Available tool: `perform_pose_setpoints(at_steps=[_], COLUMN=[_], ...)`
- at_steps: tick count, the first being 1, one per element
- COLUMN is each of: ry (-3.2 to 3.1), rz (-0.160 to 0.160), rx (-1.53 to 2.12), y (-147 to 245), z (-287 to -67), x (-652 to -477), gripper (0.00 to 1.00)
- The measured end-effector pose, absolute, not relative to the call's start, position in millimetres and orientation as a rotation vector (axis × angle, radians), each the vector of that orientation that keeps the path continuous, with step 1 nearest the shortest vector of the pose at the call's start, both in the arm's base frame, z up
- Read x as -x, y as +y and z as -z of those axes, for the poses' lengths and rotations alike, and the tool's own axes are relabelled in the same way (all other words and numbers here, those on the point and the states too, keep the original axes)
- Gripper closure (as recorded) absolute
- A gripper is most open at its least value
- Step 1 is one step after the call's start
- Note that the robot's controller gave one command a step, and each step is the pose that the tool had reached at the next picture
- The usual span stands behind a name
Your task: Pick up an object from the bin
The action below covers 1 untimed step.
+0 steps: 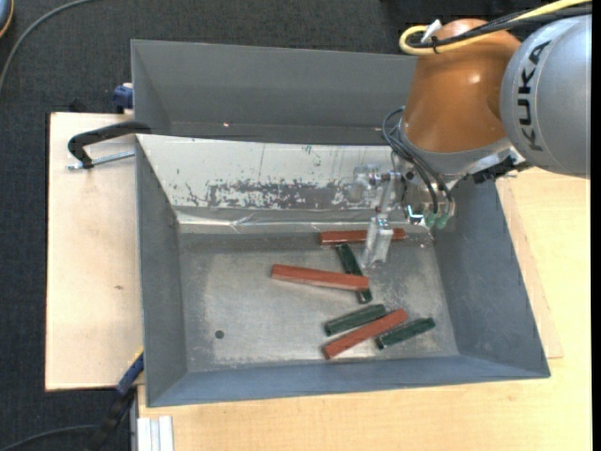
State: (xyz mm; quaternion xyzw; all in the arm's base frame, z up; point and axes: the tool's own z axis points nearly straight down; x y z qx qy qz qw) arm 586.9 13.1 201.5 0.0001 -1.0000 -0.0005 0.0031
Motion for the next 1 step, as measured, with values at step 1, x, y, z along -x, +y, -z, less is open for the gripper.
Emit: perform_pose_setpoints(at_steps=[1], ry=[-3.136], rz=[0.005], rx=[0.105], y=[37.6], z=[-68.7], x=[-593.5], gripper=[0.0])
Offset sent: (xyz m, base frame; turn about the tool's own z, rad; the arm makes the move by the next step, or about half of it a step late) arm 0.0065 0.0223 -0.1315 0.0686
